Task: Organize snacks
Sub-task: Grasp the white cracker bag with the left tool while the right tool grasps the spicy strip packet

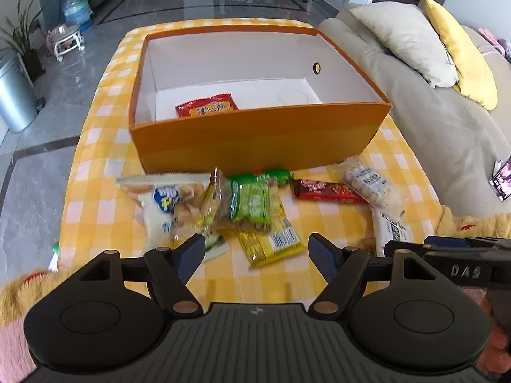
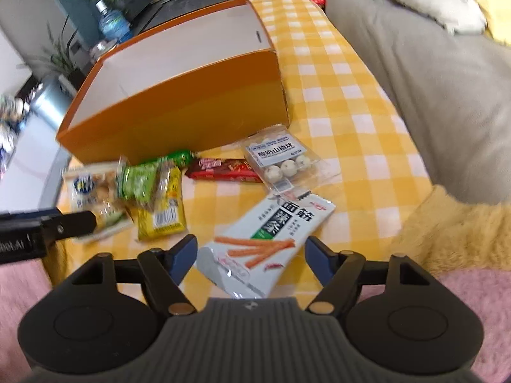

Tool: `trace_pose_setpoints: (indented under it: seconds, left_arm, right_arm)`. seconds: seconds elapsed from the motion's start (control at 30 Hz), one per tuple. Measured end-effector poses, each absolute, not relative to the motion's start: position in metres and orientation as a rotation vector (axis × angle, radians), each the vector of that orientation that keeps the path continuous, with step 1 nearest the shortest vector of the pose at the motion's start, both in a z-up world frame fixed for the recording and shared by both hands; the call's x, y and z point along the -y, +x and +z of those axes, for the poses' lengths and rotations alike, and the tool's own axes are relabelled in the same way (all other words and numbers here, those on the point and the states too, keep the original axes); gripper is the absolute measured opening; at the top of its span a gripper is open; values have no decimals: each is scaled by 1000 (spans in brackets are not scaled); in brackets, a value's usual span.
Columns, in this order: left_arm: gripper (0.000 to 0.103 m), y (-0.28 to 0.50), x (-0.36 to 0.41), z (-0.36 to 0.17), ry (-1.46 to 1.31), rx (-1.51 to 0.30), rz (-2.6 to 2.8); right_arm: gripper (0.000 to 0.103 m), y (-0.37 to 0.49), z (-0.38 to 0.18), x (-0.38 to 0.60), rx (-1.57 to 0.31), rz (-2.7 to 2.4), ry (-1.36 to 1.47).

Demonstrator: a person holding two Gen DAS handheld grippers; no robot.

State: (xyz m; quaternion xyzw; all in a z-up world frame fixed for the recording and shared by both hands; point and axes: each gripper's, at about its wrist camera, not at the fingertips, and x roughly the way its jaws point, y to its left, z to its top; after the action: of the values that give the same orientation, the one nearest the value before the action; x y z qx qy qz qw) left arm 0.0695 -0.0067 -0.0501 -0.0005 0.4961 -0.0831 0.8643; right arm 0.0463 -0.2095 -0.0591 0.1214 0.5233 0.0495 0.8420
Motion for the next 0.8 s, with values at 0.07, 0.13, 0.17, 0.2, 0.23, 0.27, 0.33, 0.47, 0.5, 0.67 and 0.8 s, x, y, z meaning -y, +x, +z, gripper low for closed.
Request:
trace_pose_setpoints:
  seconds: [0.07,0.13,0.17,0.2,0.23,0.27,0.33,0.47,0.5,0.67,0.8]
  left_arm:
    - [86,74,12,-53,36,-1037,-172]
    - [86,78,13,-56,59,-1038,-158]
    - [86,80,12,-57,59,-1040,-152]
    - [86,81,10,-58,57,-1043,-144]
    - [86,82,8,-59,57,-1047,-140]
    - [86,84,5,-60,56,-1052,-133]
    - [87,86,0,-61,58,-1059,-105]
    - [87,90,-16,-63,53,-1075,-7]
    - [87,91,-21,-64,38,-1082,6]
    - [87,95,-45,-68,-39,-1098,73]
    - [87,100,-54,-72,-59,-1106,94]
  right_arm:
    - [75,54,-62,215,-1131,86,313]
    - [75,62,-67,222,-1165,49,378]
    - [75,66,-70,224,-1182,33,402]
    - [75,70,-73,226,-1200,17,421]
    - [75,73,-75,227,-1211,6,429]
    - [75,75,-77,227,-1219,-2,433]
    - [74,80,-82,225,-1230,-12,428]
    - [72,88,-91,218,-1266,-24,393]
    - [69,90,-93,214,-1272,-22,375]
    - [63,89,-92,202,-1264,5,285]
    - [58,86,-87,190,-1260,65,234]
